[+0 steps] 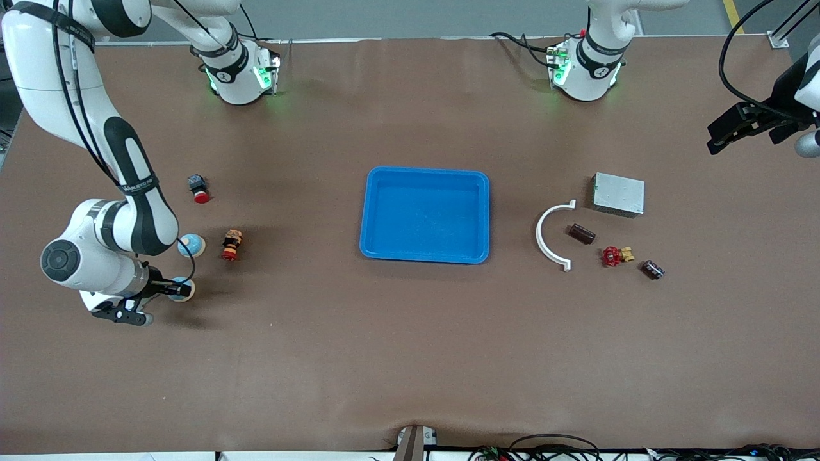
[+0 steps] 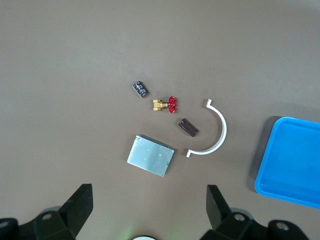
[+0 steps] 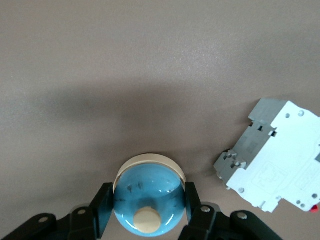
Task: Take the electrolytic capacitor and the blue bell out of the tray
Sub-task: 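Lower the bell beside the first bell and open the right gripper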
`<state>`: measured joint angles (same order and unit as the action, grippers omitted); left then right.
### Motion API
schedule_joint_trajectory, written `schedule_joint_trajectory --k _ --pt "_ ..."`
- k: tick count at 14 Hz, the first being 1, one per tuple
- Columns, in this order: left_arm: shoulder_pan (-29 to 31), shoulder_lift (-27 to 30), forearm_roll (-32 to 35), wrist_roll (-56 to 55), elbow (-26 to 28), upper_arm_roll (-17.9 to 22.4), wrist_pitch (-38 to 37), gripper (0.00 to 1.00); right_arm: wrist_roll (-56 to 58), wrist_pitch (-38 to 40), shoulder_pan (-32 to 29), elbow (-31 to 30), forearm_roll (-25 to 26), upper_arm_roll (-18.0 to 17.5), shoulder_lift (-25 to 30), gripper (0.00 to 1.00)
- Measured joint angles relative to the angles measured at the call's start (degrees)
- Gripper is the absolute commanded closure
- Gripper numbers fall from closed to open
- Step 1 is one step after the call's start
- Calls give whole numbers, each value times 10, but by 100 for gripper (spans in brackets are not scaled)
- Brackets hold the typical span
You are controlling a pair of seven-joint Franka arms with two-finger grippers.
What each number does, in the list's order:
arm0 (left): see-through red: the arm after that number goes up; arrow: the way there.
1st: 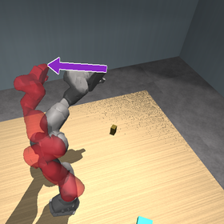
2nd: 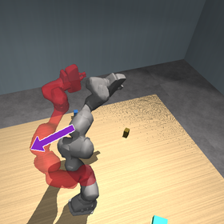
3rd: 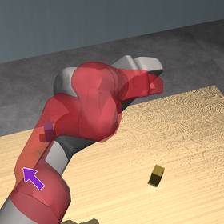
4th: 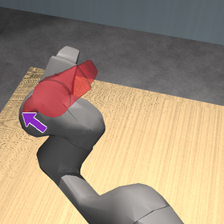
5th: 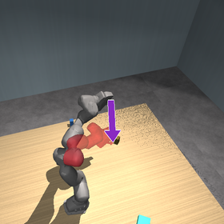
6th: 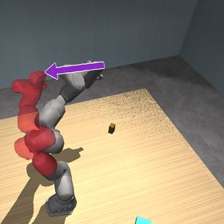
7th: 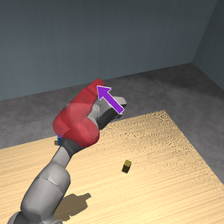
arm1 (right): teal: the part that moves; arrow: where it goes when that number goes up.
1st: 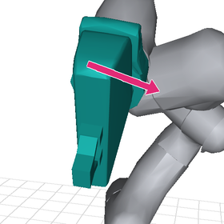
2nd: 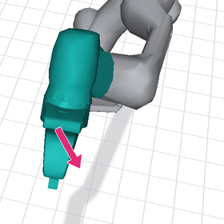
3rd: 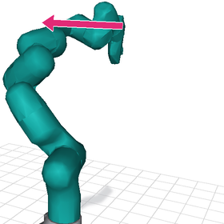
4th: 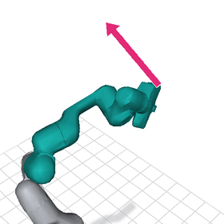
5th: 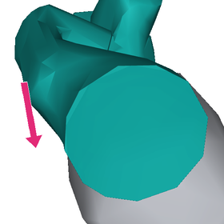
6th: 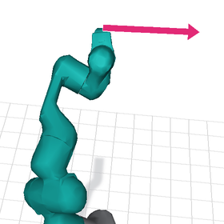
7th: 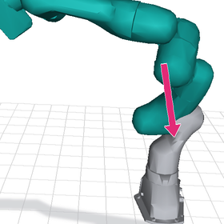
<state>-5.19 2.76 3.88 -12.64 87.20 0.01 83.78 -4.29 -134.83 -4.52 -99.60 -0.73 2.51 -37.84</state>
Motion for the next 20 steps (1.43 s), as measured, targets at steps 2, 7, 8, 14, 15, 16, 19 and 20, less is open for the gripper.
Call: schedule_joint_trajectory --k 2,7,8,14,15,16,19,20 --pt "0 0 0 0 0 0 0 0 0 -5 -2 0 0 0 -1 100" --pt "0 0 0 0 0 0 0 0 0 -24 -15 0 0 0 -4 0" --pt "0 0 0 0 0 0 0 0 0 -28 -17 0 0 0 -6 0" --pt "0 0 0 0 0 0 0 0 0 -33 -17 1 0 -5 -10 0" --pt "0 0 0 0 0 0 0 0 0 -32 -16 3 0 -7 -10 0" --pt "0 0 0 0 0 0 0 0 0 -22 -14 8 0 -9 -10 0" --pt "0 0 0 0 0 0 0 0 0 90 -5 62 1 -11 -4 0" --pt "0 0 0 0 0 0 0 0 0 134 -1 86 5 -11 2 0"
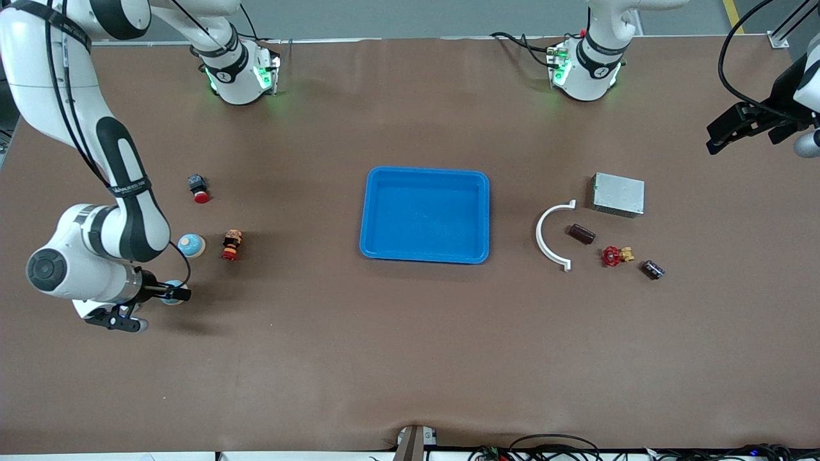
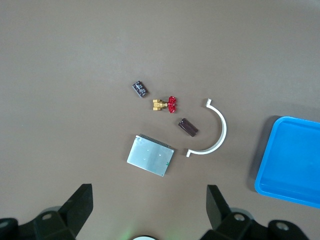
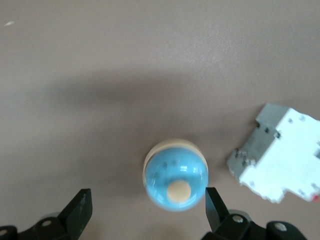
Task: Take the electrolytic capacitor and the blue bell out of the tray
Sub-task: 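Lower the bell beside the first bell and open the right gripper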
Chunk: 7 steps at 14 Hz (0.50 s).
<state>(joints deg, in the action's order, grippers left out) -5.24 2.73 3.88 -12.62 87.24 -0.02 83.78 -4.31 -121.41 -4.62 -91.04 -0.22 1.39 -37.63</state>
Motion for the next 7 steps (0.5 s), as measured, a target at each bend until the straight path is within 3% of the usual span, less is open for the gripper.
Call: schedule_joint_trajectory --k 2,5,7 --pt "0 -1 0 0 0 0 0 0 -6 74 13 40 25 -1 14 0" --pt "0 -4 0 0 1 -1 0 0 -79 138 66 64 127 -5 37 0" --pt "0 -4 0 0 1 -1 0 0 -118 174 112 74 165 -6 43 0"
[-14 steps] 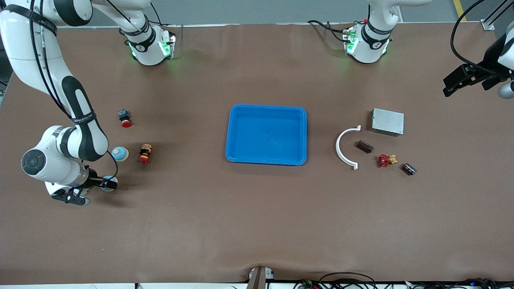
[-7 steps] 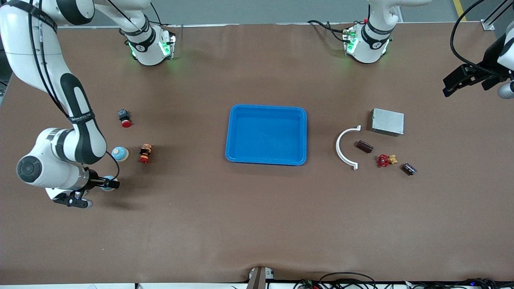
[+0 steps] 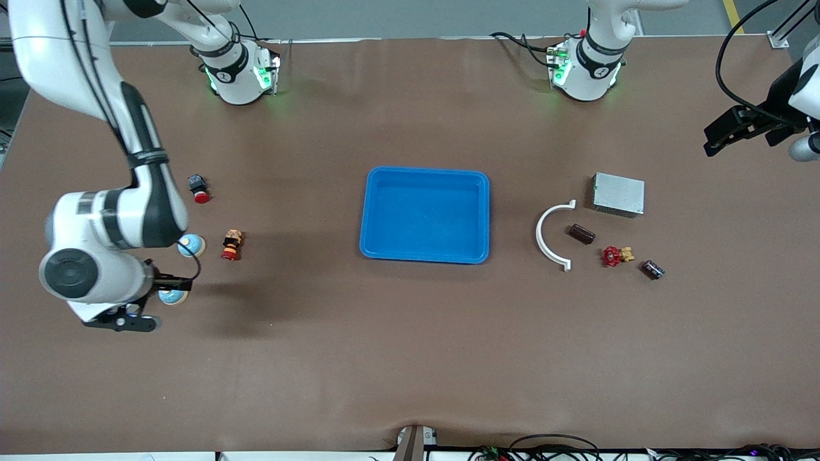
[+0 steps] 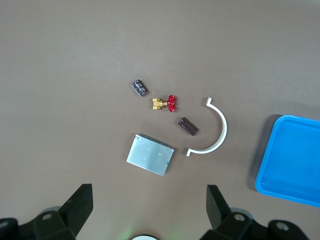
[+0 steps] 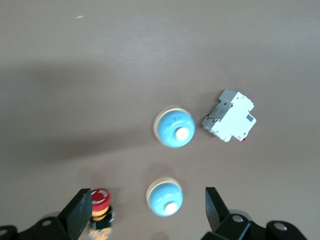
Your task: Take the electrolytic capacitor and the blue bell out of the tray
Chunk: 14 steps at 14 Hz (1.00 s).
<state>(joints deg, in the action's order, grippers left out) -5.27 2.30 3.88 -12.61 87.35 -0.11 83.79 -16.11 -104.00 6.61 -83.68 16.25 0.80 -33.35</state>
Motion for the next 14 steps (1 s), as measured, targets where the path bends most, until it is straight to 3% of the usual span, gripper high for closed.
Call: schedule_joint_trajectory --k 4,7,14 --pt "-1 -1 0 0 0 0 0 0 5 165 25 89 5 0 2 0" --pt "-2 -1 0 0 0 -1 0 0 30 278 18 148 -53 1 20 0" --pt "-3 -2 0 0 0 -2 1 0 81 314 -61 159 -163 4 156 0"
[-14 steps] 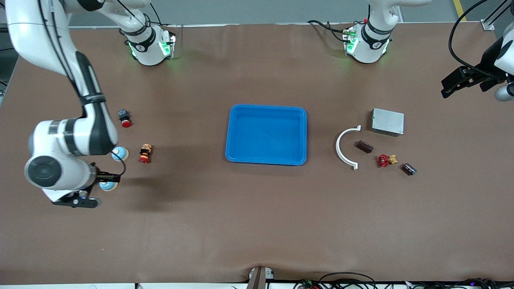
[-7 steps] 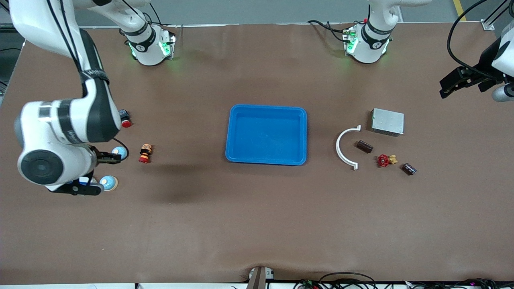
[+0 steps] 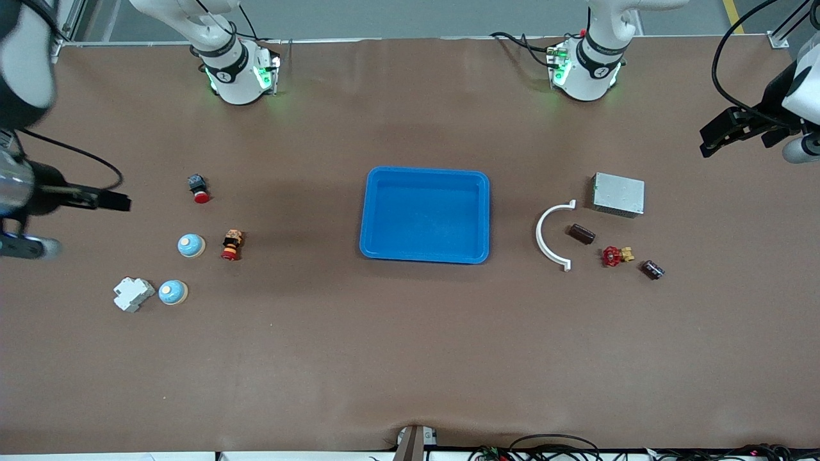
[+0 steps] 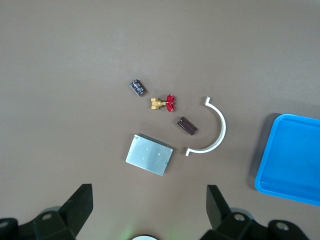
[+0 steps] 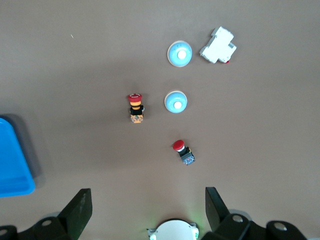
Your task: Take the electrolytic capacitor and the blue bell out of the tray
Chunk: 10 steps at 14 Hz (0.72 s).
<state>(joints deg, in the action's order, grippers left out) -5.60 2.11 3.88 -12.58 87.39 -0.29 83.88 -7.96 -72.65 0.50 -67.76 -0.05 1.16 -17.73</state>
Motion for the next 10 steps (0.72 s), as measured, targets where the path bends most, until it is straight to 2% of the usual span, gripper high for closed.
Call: schedule_joint_trajectory --k 5,10 --pt "0 0 0 0 0 0 0 0 6 -84 -10 -36 -9 -1 38 0" --pt "0 0 0 0 0 0 0 0 6 -118 -10 -110 -9 -1 98 0"
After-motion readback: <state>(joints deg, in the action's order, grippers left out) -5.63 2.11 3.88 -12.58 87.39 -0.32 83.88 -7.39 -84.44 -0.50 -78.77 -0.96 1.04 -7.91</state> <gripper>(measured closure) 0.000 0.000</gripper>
